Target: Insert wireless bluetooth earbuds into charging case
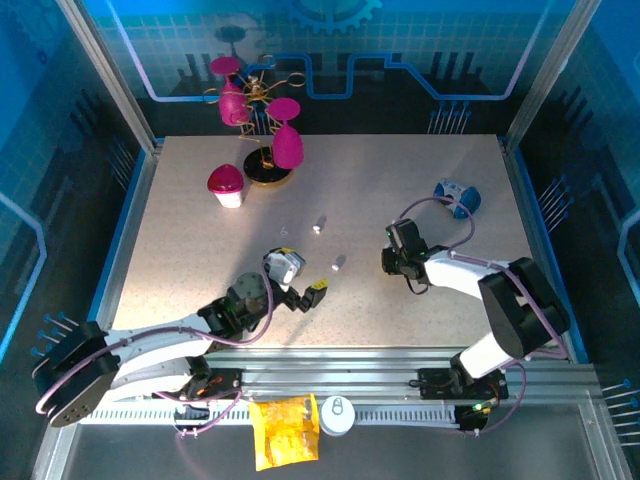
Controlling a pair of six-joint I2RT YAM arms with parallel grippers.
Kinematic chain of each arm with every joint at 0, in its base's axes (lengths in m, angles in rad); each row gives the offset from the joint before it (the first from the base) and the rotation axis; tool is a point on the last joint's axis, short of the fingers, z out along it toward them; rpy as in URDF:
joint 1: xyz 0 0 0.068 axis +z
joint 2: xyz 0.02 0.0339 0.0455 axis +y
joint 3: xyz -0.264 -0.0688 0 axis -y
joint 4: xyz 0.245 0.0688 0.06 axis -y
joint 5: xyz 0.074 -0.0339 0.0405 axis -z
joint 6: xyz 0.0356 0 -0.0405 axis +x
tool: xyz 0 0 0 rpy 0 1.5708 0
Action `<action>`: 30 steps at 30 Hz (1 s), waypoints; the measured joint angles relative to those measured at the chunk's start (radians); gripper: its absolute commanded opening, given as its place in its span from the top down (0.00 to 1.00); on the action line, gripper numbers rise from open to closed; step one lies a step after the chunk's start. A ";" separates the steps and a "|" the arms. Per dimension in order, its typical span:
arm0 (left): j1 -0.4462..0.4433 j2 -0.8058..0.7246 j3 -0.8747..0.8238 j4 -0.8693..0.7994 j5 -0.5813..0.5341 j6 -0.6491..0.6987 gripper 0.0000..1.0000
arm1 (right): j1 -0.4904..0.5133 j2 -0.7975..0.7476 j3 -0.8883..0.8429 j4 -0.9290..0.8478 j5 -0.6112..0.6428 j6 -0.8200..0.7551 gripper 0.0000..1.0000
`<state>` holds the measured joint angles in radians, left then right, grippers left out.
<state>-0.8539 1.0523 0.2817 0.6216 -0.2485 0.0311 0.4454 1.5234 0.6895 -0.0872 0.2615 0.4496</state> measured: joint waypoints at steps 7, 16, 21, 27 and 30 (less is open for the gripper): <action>0.038 -0.055 0.069 -0.122 0.111 -0.053 0.01 | 0.016 -0.214 -0.016 -0.011 -0.135 -0.158 0.70; 0.193 -0.053 0.082 -0.153 0.441 -0.131 0.01 | 0.020 -0.385 0.020 -0.163 -0.447 -0.356 0.70; 0.214 -0.051 0.085 -0.153 0.581 -0.138 0.01 | 0.042 -0.421 0.095 -0.247 -0.587 -0.406 0.71; 0.222 -0.051 0.126 -0.151 0.763 -0.127 0.01 | 0.095 -0.436 0.212 -0.384 -0.715 -0.485 0.71; 0.222 -0.051 0.137 -0.148 0.849 -0.109 0.01 | 0.124 -0.452 0.256 -0.445 -0.777 -0.523 0.73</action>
<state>-0.6319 1.0012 0.4191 0.4736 0.6006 -0.0784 0.5697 1.0718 0.9451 -0.5323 -0.5159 -0.0738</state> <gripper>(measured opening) 0.991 0.298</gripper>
